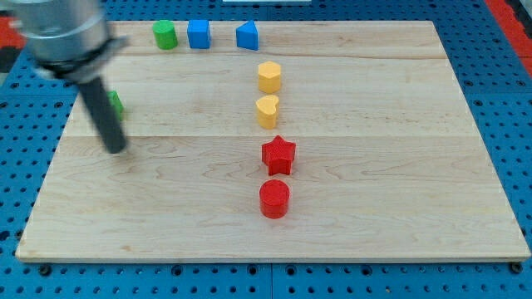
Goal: Push the green star to the bottom of the blue triangle
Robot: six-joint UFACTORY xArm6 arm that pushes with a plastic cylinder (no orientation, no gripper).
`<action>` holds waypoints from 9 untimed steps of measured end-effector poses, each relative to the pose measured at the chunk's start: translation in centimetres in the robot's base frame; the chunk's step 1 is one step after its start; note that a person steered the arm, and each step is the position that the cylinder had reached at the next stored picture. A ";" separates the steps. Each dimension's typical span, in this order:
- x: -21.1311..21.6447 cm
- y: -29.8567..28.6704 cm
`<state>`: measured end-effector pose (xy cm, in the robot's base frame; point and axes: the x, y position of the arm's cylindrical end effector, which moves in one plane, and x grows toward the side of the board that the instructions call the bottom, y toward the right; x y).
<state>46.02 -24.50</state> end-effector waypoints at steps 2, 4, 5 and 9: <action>-7.5 4.7; -12.1 7.1; -14.4 3.9; -11.2 16.5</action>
<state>34.78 -7.98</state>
